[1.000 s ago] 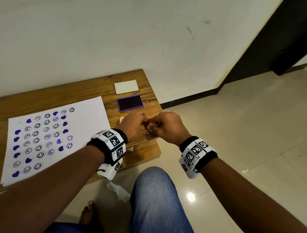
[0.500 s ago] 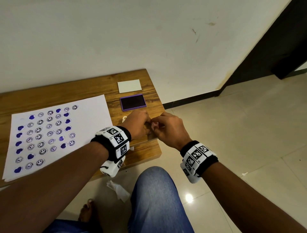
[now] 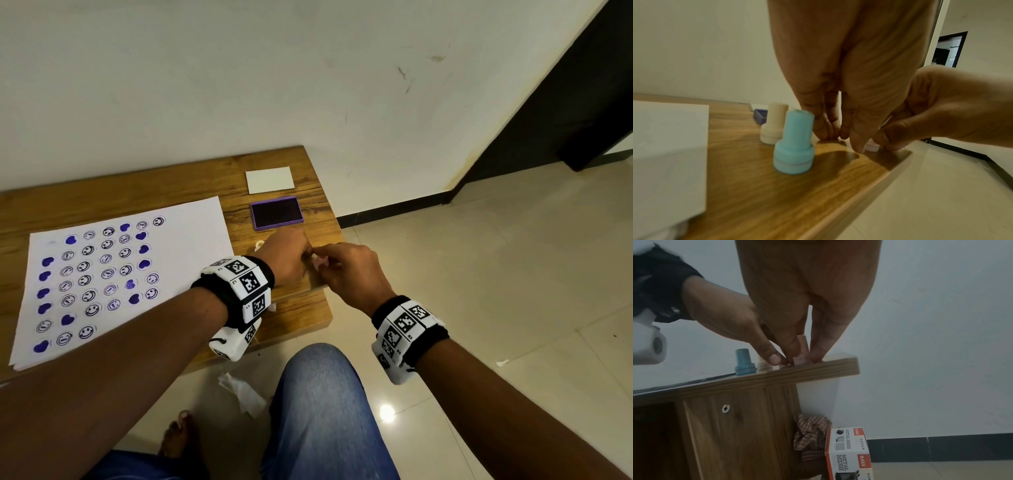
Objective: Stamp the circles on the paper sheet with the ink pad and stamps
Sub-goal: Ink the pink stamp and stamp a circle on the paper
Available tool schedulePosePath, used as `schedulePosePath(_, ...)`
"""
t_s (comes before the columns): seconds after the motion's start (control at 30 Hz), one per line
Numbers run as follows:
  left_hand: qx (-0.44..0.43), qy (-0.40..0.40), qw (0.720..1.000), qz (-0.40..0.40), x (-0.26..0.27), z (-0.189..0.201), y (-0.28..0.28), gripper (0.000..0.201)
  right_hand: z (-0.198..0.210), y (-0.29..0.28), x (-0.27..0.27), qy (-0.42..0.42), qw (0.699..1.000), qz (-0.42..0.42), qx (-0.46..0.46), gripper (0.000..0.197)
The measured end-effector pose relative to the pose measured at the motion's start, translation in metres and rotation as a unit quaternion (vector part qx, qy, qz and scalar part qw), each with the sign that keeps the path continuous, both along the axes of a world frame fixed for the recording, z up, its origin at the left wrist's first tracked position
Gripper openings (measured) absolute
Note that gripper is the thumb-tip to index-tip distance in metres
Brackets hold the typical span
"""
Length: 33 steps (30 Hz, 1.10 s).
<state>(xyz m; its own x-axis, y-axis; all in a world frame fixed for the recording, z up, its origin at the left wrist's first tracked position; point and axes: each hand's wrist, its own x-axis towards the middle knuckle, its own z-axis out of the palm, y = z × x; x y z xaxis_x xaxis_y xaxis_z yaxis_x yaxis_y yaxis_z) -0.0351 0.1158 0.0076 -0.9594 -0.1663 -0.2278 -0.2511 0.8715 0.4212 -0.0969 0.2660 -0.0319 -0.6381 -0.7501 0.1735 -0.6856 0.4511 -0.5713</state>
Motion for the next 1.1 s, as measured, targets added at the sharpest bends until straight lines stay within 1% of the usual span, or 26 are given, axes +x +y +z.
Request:
schedulePosePath(0.1, 0.003, 0.011, 1.000, 0.004, 0.004, -0.002, -0.002, 0.031, 0.003, -0.001, -0.002, -0.023, 0.999, -0.011, 0.020, 0.020)
schedulePosePath(0.17, 0.021, 0.039, 0.999, 0.020, 0.009, -0.004, -0.004, 0.038, 0.003, -0.002, -0.006, -0.041, 0.998, -0.031, 0.027, 0.020)
schedulePosePath(0.2, 0.038, 0.064, 0.997, 0.034, 0.012, -0.004, -0.004, 0.041, 0.004, -0.003, -0.008, -0.062, 0.997, -0.050, 0.019, 0.020)
schedulePosePath(0.27, 0.087, 0.120, 0.987, 0.062, 0.017, -0.003, -0.003, 0.046, 0.006, -0.004, -0.012, -0.154, 0.981, -0.114, -0.025, 0.023)
schedulePosePath(0.3, 0.112, 0.140, 0.981, 0.071, 0.019, -0.002, -0.002, 0.049, 0.007, -0.005, -0.014, -0.221, 0.961, -0.152, -0.064, 0.024)
schedulePosePath(0.37, 0.166, 0.158, 0.970, 0.084, 0.023, 0.001, 0.001, 0.056, 0.015, -0.007, -0.015, -0.364, 0.897, -0.194, -0.159, 0.022)
schedulePosePath(0.4, 0.195, 0.163, 0.963, 0.091, 0.025, 0.002, 0.003, 0.057, 0.020, -0.007, -0.015, -0.423, 0.863, -0.191, -0.199, 0.022)
schedulePosePath(0.43, 0.222, 0.171, 0.955, 0.099, 0.026, 0.004, 0.004, 0.056, 0.024, -0.007, -0.015, -0.464, 0.838, -0.177, -0.227, 0.024)
schedulePosePath(0.47, 0.243, 0.180, 0.947, 0.107, 0.027, 0.005, 0.005, 0.053, 0.027, -0.006, -0.016, -0.488, 0.823, -0.162, -0.240, 0.028)
schedulePosePath(0.5, 0.255, 0.189, 0.941, 0.116, 0.028, 0.006, 0.005, 0.048, 0.030, -0.006, -0.016, -0.496, 0.820, -0.148, -0.245, 0.032)
schedulePosePath(0.53, 0.261, 0.197, 0.937, 0.124, 0.028, 0.007, 0.005, 0.044, 0.034, -0.006, -0.015, -0.495, 0.822, -0.137, -0.245, 0.035)
schedulePosePath(0.6, 0.267, 0.213, 0.929, 0.140, 0.028, 0.010, 0.004, 0.039, 0.039, -0.006, -0.015, -0.491, 0.828, -0.117, -0.243, 0.033)
schedulePosePath(0.67, 0.272, 0.227, 0.922, 0.155, 0.027, 0.012, 0.004, 0.037, 0.041, -0.006, -0.016, -0.486, 0.833, -0.096, -0.246, 0.030)
schedulePosePath(0.8, 0.280, 0.239, 0.909, 0.196, 0.024, 0.016, 0.003, 0.035, 0.045, -0.010, -0.019, -0.471, 0.842, -0.066, -0.254, 0.032)
schedulePosePath(0.9, 0.318, 0.237, 0.882, 0.254, 0.019, 0.019, 0.000, 0.032, 0.048, -0.014, -0.020, -0.425, 0.875, -0.038, -0.229, 0.038)
schedulePosePath(1.0, 0.410, 0.207, 0.841, 0.288, 0.015, 0.024, -0.001, 0.030, 0.048, -0.018, -0.018, -0.325, 0.923, -0.028, -0.203, 0.045)
schedulePosePath(1.03, 0.432, 0.195, 0.833, 0.285, 0.015, 0.026, -0.001, 0.030, 0.048, -0.018, -0.019, -0.297, 0.932, -0.033, -0.206, 0.046)
schedulePosePath(1.1, 0.440, 0.187, 0.834, 0.273, 0.015, 0.028, -0.001, 0.030, 0.049, -0.018, -0.020, -0.262, 0.941, -0.031, -0.214, 0.043)
